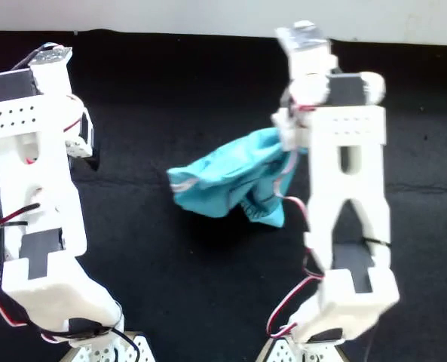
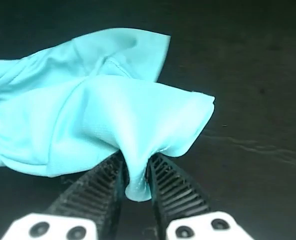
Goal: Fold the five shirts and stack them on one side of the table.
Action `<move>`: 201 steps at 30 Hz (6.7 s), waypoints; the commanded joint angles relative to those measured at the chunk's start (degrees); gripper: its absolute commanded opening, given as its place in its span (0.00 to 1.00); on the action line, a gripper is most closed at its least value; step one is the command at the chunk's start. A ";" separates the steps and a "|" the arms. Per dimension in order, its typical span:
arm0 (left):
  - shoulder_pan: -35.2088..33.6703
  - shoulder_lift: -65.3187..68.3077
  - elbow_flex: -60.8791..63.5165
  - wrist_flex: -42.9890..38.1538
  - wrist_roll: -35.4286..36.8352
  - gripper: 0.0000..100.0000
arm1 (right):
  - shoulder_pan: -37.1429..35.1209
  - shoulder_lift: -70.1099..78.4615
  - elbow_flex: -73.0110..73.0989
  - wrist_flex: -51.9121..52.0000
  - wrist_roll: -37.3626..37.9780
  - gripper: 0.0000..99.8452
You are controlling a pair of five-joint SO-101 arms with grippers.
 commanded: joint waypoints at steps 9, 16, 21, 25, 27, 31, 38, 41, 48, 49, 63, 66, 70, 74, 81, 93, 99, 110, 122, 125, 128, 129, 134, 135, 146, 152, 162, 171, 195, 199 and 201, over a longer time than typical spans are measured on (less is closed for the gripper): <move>4.62 11.38 -0.92 -0.26 -0.26 0.14 | 21.85 -1.27 13.49 -1.36 15.82 0.09; 11.74 11.91 -8.57 -0.26 0.00 0.14 | 27.56 -6.46 13.76 -5.49 15.74 0.10; 20.44 12.00 -10.95 -8.00 0.09 0.15 | 24.22 -12.70 16.13 -1.36 9.05 0.10; 24.92 14.81 -11.30 -14.95 0.09 0.15 | 15.08 -16.13 24.75 -1.01 5.01 0.15; 27.30 16.75 -11.30 -19.34 0.09 0.15 | 12.79 -17.54 30.37 -3.56 2.73 0.20; 32.75 21.23 -11.30 -28.13 0.09 0.15 | 12.53 -20.00 43.30 -10.51 2.20 0.26; 39.34 28.26 -11.30 -39.91 0.09 0.15 | 12.53 -21.41 64.13 -30.02 1.93 0.26; 39.43 31.34 -11.30 -42.64 -0.18 0.15 | 12.53 -21.23 68.53 -35.03 1.85 0.26; 37.49 35.30 -11.30 -38.24 -1.58 0.02 | 12.53 -21.58 71.08 -38.73 1.85 0.09; 36.97 35.30 -11.30 -37.27 -3.08 0.00 | 12.53 -21.58 71.08 -39.43 1.85 0.03; 25.54 9.71 -11.38 -18.73 -5.54 0.01 | 12.18 -23.60 61.05 -39.52 1.85 0.01; 23.87 4.00 -11.38 -14.95 -5.54 0.01 | 11.38 -26.95 54.37 -34.95 1.85 0.01; 21.32 -2.77 -11.38 -9.76 -5.54 0.01 | 8.75 -31.69 44.26 -27.74 1.85 0.01; 17.63 -9.89 -11.38 -4.92 -5.54 0.01 | 3.74 -34.51 36.35 -21.32 1.85 0.01; 9.89 -25.27 -11.38 -3.96 -7.91 0.01 | -1.63 -36.79 23.43 -15.78 1.85 0.01; 7.52 -39.69 1.45 -1.67 -10.46 0.01 | -1.89 -35.47 28.88 -6.20 1.85 0.01; 0.75 -39.60 24.57 -9.41 -13.45 0.01 | -5.49 -35.47 50.51 -10.68 1.85 0.16; -2.42 -40.13 32.04 -21.54 -16.18 0.21 | -23.78 -35.12 78.81 -34.77 -2.64 0.22; -2.15 -39.60 32.48 -32.97 -8.79 0.20 | -23.87 -19.47 75.74 -41.36 -3.43 0.22; -2.15 -39.60 32.57 -33.14 -8.79 0.20 | -23.87 -14.29 70.90 -41.27 -3.43 0.22; -2.15 -39.52 32.66 -32.88 -8.79 0.20 | -25.01 -11.21 67.30 -41.01 -3.43 0.22; -2.15 -39.52 32.66 -32.88 -8.88 0.20 | -25.89 -10.51 66.68 -41.01 -3.43 0.22; -2.24 -39.52 32.66 -32.88 -8.88 0.20 | -30.29 -8.04 65.45 -41.36 -3.43 0.22; -2.24 -39.52 32.66 -32.88 -8.88 0.20 | -30.55 -7.43 65.45 -41.54 -3.43 0.21; -1.54 -37.76 40.75 -39.30 -9.23 0.20 | -26.86 -7.34 65.54 -41.89 -3.52 0.01; 3.56 -24.13 39.96 -43.25 -8.79 0.20 | -12.70 -22.46 65.45 -31.69 -0.53 0.01; 21.32 3.21 -4.09 -26.02 -0.70 0.20 | 17.80 -48.75 65.45 -27.12 18.37 0.01; 29.32 37.76 -40.22 -22.68 -0.88 0.20 | 36.18 -57.27 65.54 -28.62 22.42 0.01; 28.09 59.65 -68.18 -8.88 -5.89 0.01 | 36.18 -58.07 70.81 -33.89 16.79 0.01; 26.07 54.29 -71.96 -5.45 -5.89 0.01 | 35.82 -57.71 69.41 -40.22 11.16 0.01; 24.48 49.89 -71.69 -4.31 -5.63 0.01 | 35.82 -55.16 64.13 -41.27 9.32 0.01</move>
